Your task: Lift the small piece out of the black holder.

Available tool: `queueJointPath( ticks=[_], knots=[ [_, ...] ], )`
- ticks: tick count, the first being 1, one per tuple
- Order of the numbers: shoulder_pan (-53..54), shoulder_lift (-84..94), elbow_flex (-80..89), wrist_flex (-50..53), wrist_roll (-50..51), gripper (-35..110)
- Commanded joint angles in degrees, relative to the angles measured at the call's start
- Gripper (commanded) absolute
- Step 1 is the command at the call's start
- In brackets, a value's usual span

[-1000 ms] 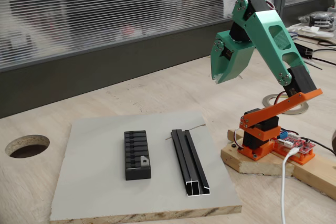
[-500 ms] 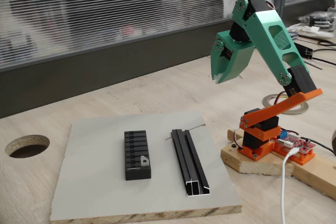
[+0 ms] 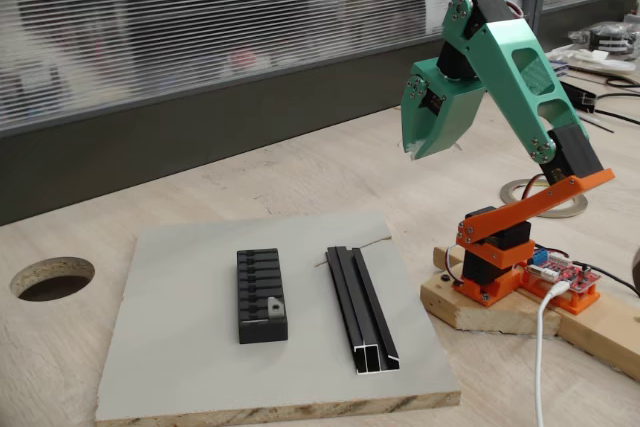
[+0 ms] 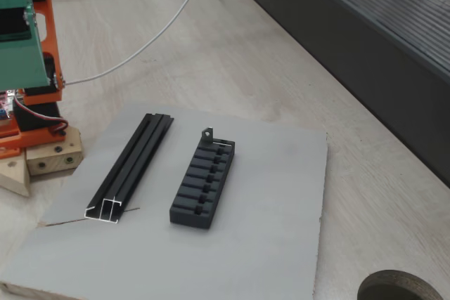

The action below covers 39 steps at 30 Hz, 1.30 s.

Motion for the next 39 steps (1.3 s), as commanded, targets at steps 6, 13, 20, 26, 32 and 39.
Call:
queueJointPath(
  ticks=[6,13,20,26,32,39],
  knots=[
    [-0.18,3.87,-0.44,-0.09,0.88,6],
    [-8.26,3.78,-0.44,-0.18,7.91,6],
    [-17.23,3.78,-0.44,-0.26,31.64,6],
    [-29.79,3.78,-0.44,-0.26,49.75,6],
    [-40.43,1.58,-0.44,-0.26,67.06,6],
    [-54.58,-11.16,-1.23,-0.26,81.21,6]
  ],
)
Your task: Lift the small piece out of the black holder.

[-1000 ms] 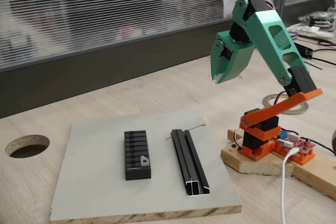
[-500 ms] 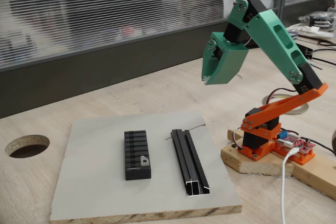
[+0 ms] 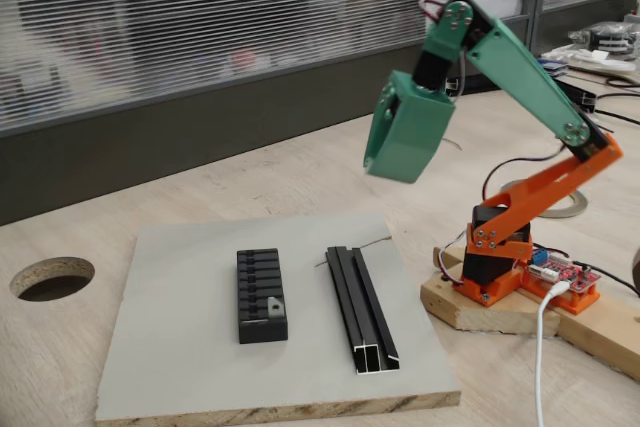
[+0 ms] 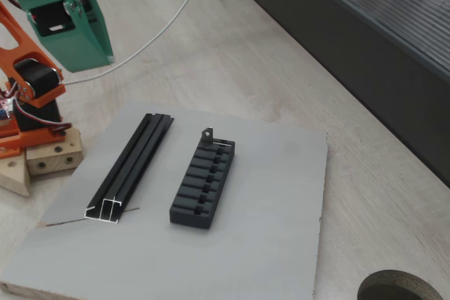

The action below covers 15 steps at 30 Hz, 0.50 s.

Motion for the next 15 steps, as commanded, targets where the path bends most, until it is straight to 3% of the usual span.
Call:
queueJointPath(
  ticks=[1,7,15],
  knots=[
    [-9.23,-5.27,-0.97,-0.26,8.35,6],
    [-20.74,-11.60,-1.05,-1.32,21.01,6],
    [-26.28,-21.01,-0.26,-17.14,25.75,6]
  ],
)
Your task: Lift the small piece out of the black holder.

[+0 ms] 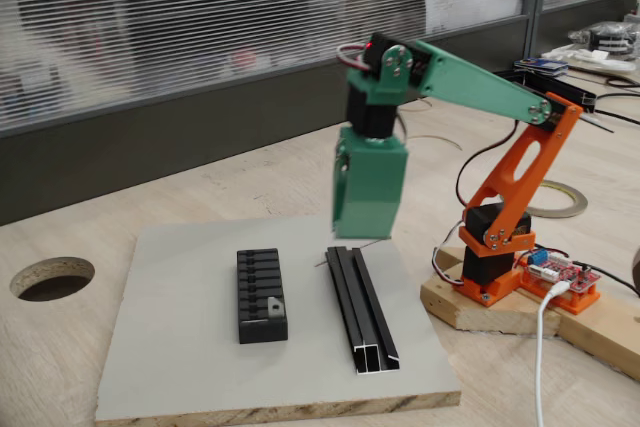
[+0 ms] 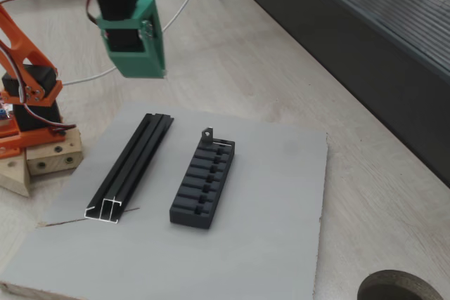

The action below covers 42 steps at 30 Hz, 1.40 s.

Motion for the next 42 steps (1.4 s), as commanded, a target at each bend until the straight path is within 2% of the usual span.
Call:
queueJointPath(
  ticks=[1,7,18,28,36,42],
  knots=[
    [-1.49,-4.92,-0.26,-7.38,0.97,6],
    [-0.88,-11.07,-0.88,-10.20,0.88,6],
    [-0.62,-11.16,-0.88,-10.37,1.49,6],
    [2.20,-11.16,-0.35,-14.15,0.79,30],
    [1.85,-11.60,-0.09,-19.16,0.70,30],
    [1.49,-18.63,-0.09,-19.51,0.62,30]
  ],
)
